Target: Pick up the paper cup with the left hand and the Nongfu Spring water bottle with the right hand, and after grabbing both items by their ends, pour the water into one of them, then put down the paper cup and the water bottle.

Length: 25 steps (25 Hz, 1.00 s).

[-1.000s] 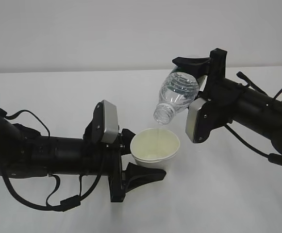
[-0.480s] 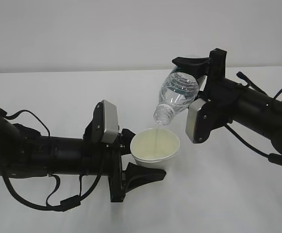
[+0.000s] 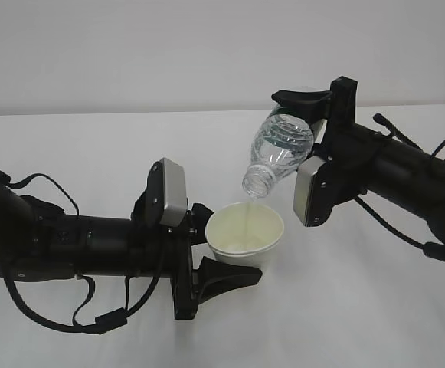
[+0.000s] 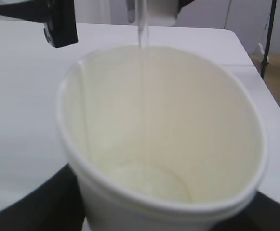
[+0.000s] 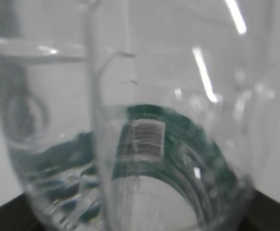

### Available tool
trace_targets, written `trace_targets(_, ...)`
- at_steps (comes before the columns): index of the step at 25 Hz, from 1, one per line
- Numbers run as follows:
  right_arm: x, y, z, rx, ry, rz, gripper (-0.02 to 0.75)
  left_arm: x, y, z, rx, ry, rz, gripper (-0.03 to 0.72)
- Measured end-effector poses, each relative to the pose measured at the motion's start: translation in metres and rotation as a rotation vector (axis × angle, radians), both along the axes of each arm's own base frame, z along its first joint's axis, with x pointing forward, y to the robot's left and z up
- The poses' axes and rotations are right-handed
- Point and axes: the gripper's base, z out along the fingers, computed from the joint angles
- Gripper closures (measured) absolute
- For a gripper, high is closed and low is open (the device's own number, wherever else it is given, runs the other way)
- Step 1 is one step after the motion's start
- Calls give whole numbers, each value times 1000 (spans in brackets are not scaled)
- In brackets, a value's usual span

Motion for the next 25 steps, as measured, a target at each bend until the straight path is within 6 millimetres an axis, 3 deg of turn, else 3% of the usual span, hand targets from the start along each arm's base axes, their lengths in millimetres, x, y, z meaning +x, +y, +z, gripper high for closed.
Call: trace_targets(25,0,0,0,-2,-1,0,255,0,0,0,0,0,0,211)
